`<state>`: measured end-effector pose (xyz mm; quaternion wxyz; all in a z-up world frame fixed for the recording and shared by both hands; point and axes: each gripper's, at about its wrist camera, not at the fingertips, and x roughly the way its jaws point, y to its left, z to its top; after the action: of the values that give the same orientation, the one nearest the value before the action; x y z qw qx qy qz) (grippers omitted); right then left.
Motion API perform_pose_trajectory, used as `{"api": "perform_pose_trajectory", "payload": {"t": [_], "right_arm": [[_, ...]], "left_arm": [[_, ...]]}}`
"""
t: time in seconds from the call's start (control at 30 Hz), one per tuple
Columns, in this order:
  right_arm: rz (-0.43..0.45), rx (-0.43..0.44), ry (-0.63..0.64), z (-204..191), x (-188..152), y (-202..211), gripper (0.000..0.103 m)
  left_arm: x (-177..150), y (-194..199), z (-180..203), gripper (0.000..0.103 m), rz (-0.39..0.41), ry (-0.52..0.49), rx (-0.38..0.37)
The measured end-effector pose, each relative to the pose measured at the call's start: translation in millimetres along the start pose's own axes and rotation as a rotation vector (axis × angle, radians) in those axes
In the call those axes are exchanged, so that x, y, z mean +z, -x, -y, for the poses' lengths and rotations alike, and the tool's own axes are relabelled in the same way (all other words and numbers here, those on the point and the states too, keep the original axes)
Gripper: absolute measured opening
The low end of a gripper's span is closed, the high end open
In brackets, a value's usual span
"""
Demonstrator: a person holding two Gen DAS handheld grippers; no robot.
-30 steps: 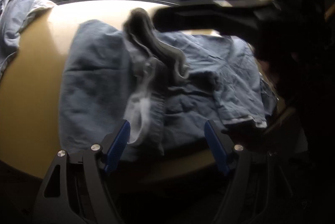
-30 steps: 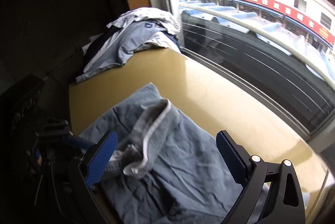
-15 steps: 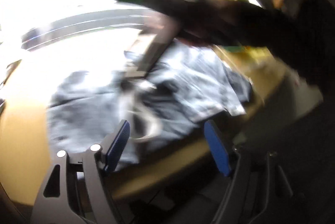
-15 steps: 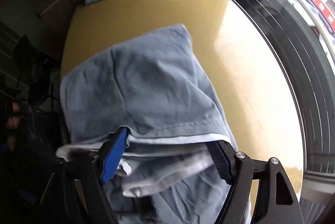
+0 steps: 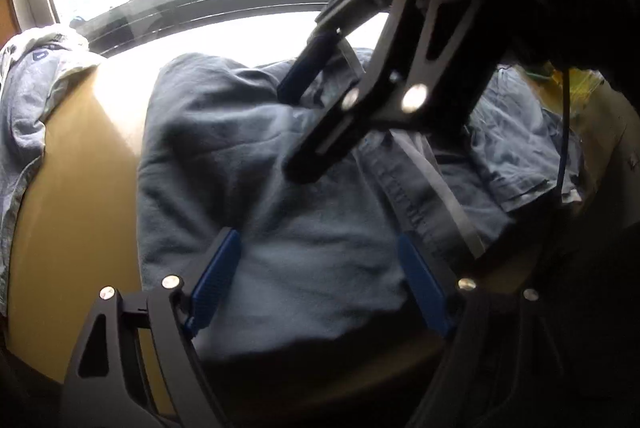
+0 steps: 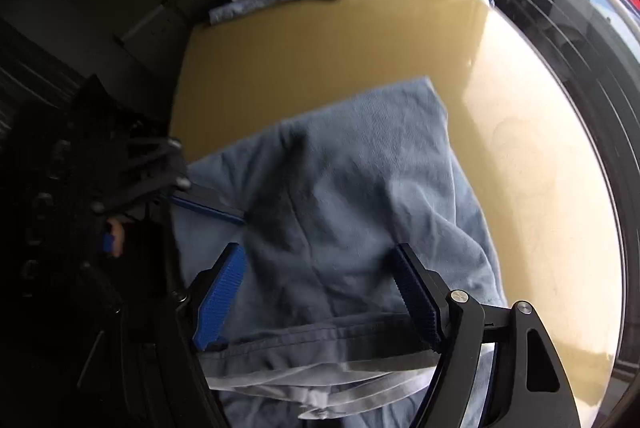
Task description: Fold clothes
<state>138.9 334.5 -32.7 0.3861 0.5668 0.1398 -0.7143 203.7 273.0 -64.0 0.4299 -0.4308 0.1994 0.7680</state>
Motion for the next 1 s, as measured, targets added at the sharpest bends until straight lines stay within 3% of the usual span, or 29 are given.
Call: {"api": "perform_pose_trajectory", "payload": {"t": [0.07,0.17,0.27,0.37,0.43,0.5,0.6,0.73,0.8,0.87,1.0], "right_arm": [[-0.039,-0.067,0.018,11,-13,-2,0.075],[-0.057,-0.083,-0.01,29,-21,4,0.066],[-0.029,-0.144,0.023,21,3,8,0.066],[0.035,-0.061,0.08,9,34,0,0.066],[-0.023,-0.04,0.094,12,48,-28,0.066],[-0.015,-0.038,0.063,30,59,-38,0.067],[-0.021,-0.132,-0.02,47,61,-32,0.067],[-0.003,-0.135,0.009,17,36,-13,0.067],[-0.037,-0.226,0.026,4,18,-14,0.067],[-0.1,-0.3,0.015,7,-11,-16,0.068],[-0.059,-0.288,-0.121,31,-46,6,0.072]], "left_arm": [[-3,5,-10,0.081,0.01,-0.005,0.034],[-5,11,-23,0.081,0.001,-0.008,0.033],[-6,11,-28,0.086,-0.004,-0.02,0.032],[-6,12,-30,0.086,0.005,-0.009,0.026],[-7,13,-31,0.086,-0.003,0.007,0.039],[-8,14,-34,0.087,-0.001,0.025,0.051],[-9,15,-37,0.087,0.006,0.033,0.048],[-13,22,-30,0.088,-0.016,0.02,0.036],[-12,28,-22,0.087,-0.023,-0.009,0.015],[-8,24,-15,0.088,-0.042,-0.033,0.008],[-9,22,4,0.086,-0.064,-0.132,0.067]]}}
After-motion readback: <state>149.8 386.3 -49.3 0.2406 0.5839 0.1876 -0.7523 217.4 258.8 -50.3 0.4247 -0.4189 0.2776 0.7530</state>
